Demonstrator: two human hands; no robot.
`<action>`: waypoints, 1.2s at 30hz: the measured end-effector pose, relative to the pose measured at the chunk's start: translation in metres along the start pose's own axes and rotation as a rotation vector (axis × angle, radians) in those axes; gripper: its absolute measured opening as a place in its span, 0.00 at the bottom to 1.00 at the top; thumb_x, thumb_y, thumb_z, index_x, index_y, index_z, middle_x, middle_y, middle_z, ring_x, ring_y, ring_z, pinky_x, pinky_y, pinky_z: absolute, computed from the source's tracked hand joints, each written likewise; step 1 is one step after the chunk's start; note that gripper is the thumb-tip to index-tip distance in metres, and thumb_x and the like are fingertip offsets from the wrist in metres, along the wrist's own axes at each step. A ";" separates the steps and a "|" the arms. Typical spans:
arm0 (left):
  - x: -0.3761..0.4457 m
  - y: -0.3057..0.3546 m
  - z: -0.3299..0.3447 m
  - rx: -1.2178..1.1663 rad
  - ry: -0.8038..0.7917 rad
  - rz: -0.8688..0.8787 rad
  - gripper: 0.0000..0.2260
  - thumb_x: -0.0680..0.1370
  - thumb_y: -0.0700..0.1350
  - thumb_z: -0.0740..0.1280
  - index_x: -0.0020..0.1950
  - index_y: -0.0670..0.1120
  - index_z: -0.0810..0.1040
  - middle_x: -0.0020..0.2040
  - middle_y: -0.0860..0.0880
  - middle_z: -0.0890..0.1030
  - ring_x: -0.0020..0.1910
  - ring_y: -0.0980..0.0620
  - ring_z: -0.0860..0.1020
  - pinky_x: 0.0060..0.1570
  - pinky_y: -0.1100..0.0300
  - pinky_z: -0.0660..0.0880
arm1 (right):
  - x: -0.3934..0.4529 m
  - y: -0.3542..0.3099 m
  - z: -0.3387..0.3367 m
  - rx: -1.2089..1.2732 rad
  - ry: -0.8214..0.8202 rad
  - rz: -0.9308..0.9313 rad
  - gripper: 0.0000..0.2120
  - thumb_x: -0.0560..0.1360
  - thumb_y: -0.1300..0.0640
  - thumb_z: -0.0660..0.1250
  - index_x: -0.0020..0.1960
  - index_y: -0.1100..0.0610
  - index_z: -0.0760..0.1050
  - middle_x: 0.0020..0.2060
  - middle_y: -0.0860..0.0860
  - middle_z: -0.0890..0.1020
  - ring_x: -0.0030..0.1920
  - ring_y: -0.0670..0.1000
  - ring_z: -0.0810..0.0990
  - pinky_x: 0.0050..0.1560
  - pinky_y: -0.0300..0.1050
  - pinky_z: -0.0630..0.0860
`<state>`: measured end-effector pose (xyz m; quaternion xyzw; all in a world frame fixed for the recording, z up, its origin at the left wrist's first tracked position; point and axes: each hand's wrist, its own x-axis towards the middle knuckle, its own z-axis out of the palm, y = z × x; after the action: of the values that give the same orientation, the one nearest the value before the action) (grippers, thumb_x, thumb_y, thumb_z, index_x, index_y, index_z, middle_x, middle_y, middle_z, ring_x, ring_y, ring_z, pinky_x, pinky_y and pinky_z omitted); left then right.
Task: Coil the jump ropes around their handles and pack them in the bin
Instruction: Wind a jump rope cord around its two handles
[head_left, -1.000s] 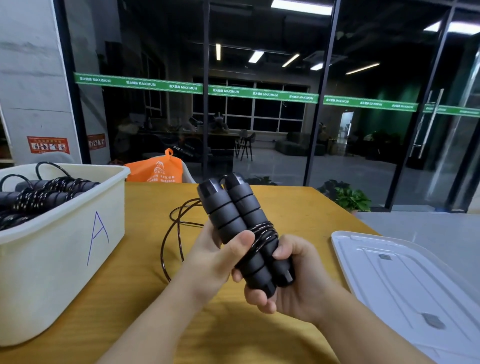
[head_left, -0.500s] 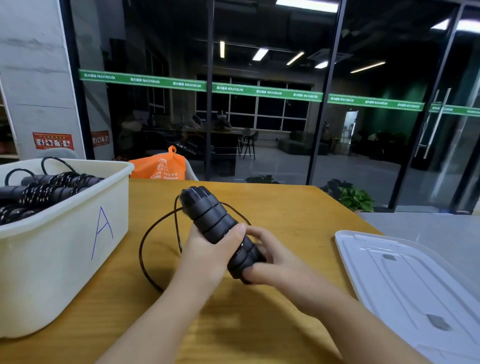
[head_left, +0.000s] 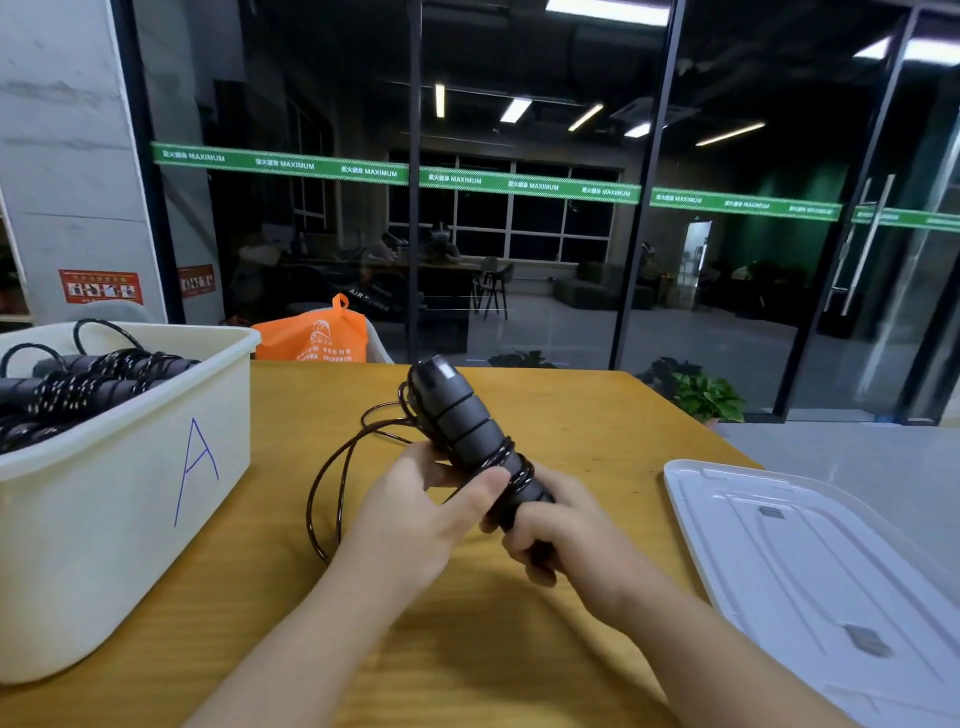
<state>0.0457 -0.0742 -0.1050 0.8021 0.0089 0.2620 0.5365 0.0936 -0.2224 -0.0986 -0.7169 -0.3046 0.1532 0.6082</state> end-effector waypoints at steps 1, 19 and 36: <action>0.000 0.001 -0.003 0.021 -0.005 0.011 0.16 0.68 0.64 0.67 0.50 0.59 0.73 0.46 0.59 0.81 0.47 0.68 0.77 0.41 0.74 0.68 | 0.000 0.001 -0.002 0.092 -0.023 0.019 0.27 0.52 0.55 0.66 0.49 0.63 0.73 0.36 0.53 0.77 0.28 0.48 0.68 0.26 0.38 0.61; 0.003 0.004 -0.008 -0.301 -0.057 -0.048 0.26 0.63 0.71 0.67 0.43 0.50 0.83 0.31 0.55 0.79 0.33 0.57 0.75 0.41 0.60 0.70 | 0.003 -0.001 -0.004 0.534 -0.193 0.145 0.23 0.62 0.54 0.61 0.56 0.58 0.78 0.43 0.59 0.83 0.31 0.56 0.80 0.26 0.40 0.73; -0.004 0.007 -0.004 0.067 0.254 -0.022 0.18 0.70 0.61 0.67 0.30 0.49 0.75 0.23 0.61 0.75 0.25 0.63 0.72 0.25 0.70 0.65 | -0.002 0.001 0.016 -0.448 0.152 -0.185 0.39 0.67 0.55 0.73 0.71 0.37 0.57 0.55 0.39 0.76 0.49 0.39 0.78 0.48 0.33 0.73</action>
<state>0.0383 -0.0750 -0.0992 0.7798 0.0942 0.3551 0.5069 0.0827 -0.2110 -0.1032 -0.8122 -0.3488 -0.0286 0.4667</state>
